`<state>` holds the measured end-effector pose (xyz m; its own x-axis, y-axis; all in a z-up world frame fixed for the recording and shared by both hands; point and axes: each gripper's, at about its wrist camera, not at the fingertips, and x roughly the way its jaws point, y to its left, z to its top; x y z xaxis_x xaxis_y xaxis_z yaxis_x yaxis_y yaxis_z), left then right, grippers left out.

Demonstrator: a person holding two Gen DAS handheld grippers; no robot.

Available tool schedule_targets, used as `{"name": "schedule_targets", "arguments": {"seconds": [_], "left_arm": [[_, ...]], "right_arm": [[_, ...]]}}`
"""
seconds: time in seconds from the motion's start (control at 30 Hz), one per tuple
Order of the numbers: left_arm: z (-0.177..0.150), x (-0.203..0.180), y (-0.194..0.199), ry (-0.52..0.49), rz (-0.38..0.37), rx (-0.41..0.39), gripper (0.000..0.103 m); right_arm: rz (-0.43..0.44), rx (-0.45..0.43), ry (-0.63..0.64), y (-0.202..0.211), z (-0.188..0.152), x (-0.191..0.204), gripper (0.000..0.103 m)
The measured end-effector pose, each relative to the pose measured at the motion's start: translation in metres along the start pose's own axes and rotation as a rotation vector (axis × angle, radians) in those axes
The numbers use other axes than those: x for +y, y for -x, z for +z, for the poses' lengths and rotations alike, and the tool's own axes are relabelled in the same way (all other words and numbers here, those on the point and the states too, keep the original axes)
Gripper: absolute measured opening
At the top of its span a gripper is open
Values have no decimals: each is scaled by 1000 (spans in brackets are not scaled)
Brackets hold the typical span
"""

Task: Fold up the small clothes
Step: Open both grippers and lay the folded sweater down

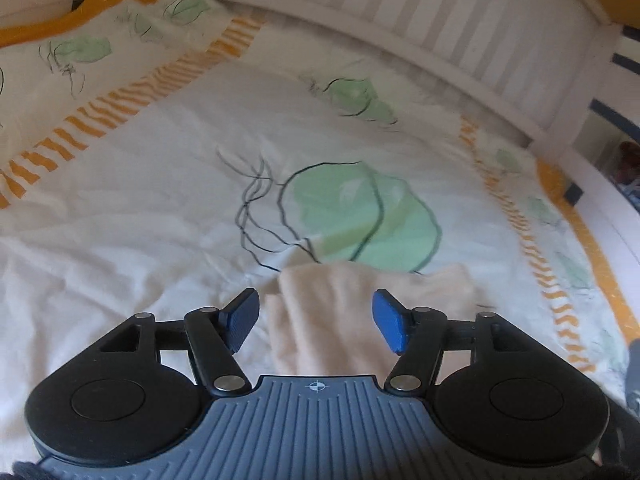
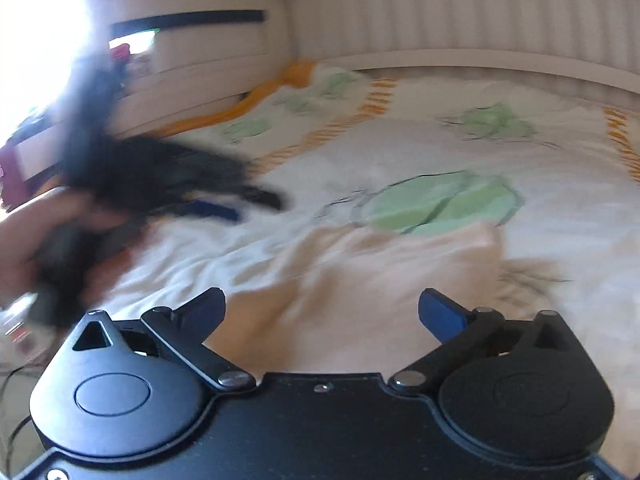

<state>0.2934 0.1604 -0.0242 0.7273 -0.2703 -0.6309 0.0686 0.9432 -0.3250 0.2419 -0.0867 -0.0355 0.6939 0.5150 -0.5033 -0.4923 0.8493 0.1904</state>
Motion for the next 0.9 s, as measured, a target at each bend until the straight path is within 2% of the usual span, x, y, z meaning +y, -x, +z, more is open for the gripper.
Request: {"name": "schedule_targets", "arguments": {"seconds": [0.1, 0.23, 0.37, 0.43, 0.53, 0.63, 0.77, 0.9], "left_arm": [[-14, -15, 6, -54, -17, -1, 63], [-33, -25, -8, -135, 10, 73, 64], [-52, -5, -27, -52, 42, 174, 64], [-61, 10, -35, 0, 57, 218, 67], [-66, 20, -35, 6, 34, 209, 69], [-67, 17, -35, -22, 35, 212, 71], [-70, 16, -35, 21, 9, 194, 76], [-68, 16, -33, 53, -42, 193, 76]], "right_arm": [[-22, -1, -55, -16, 14, -28, 103], [25, 29, -116, -46, 29, -54, 103], [79, 103, -183, -88, 36, -77, 103], [46, 150, -217, -105, 32, -90, 103], [-81, 183, -260, -115, 32, -112, 103], [-119, 163, -335, -109, 31, -133, 103], [-44, 108, -425, -75, 23, -141, 103], [49, 155, -477, -64, 7, -139, 103]]}}
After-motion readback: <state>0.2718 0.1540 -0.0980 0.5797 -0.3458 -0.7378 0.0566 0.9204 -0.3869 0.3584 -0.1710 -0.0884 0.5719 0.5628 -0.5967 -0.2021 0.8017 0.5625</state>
